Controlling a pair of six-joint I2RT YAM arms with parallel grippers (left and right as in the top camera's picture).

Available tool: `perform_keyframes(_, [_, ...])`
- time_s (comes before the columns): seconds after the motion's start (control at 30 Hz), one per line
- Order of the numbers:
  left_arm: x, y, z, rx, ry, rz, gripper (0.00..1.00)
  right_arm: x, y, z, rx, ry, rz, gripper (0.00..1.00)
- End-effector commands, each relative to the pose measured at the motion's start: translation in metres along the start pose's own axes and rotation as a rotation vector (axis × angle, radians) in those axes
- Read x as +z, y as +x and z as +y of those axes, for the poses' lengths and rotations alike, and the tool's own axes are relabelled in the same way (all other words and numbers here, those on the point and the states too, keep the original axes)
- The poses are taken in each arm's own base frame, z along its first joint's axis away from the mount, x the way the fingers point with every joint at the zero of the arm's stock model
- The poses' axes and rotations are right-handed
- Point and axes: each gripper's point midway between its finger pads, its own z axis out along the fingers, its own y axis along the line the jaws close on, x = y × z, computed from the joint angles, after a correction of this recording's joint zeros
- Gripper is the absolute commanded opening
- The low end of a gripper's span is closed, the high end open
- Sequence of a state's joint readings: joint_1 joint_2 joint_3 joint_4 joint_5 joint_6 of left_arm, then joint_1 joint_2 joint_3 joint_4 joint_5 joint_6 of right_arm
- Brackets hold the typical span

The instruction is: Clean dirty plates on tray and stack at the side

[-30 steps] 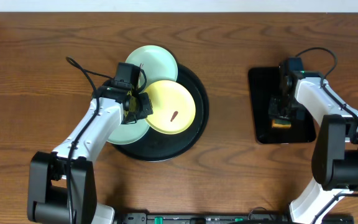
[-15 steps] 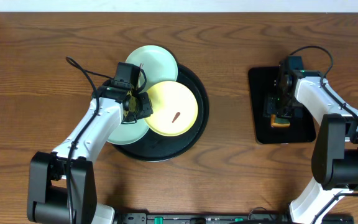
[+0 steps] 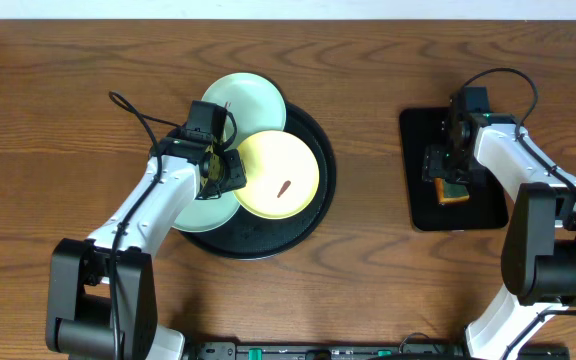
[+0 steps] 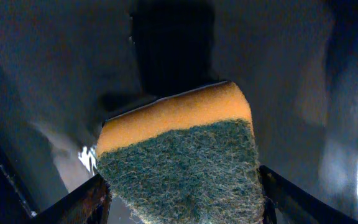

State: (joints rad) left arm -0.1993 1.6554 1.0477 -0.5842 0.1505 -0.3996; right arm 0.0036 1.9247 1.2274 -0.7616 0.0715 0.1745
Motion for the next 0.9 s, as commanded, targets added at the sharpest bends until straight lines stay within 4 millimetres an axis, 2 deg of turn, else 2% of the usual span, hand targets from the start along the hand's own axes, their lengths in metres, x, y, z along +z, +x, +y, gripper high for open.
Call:
perform_keyframes(0.0, [0.006,0.002,0.002,0.011,-0.008,0.006,0.40,0.010,0.007,-0.003,-0.008,0.015,0.034,0.71])
perform_keyframes(0.23, [0.014,-0.017,-0.008,0.127,0.025,-0.069,0.40,0.010,0.009,-0.003,-0.008,0.013,0.038,0.72])
perform_keyframes(0.33, [0.018,-0.016,-0.007,0.163,0.020,-0.062,0.40,0.010,0.009,-0.003,-0.009,0.014,0.042,0.72])
perform_keyframes(0.43, [0.031,-0.012,-0.003,0.183,0.007,-0.030,0.40,0.010,0.010,-0.003,-0.009,0.014,0.042,0.72])
perform_keyframes(0.47, [0.036,-0.011,-0.003,0.182,0.004,-0.023,0.39,0.010,0.009,-0.003,-0.009,0.014,0.041,0.72])
perform_keyframes(0.53, [0.039,-0.012,-0.003,0.181,0.005,-0.023,0.29,0.010,0.009,-0.003,-0.009,0.014,0.041,0.72])
perform_keyframes(0.63, [0.034,-0.018,-0.006,0.184,0.014,-0.046,0.20,0.010,0.009,-0.003,-0.009,0.014,0.041,0.72])
perform_keyframes(0.7, [0.027,-0.020,-0.008,0.185,0.020,-0.061,0.08,0.010,0.009,-0.003,-0.009,0.014,0.041,0.72])
perform_keyframes(0.87, [0.001,-0.021,-0.011,0.161,0.033,-0.089,0.08,0.010,0.009,-0.003,-0.009,0.014,0.042,0.72])
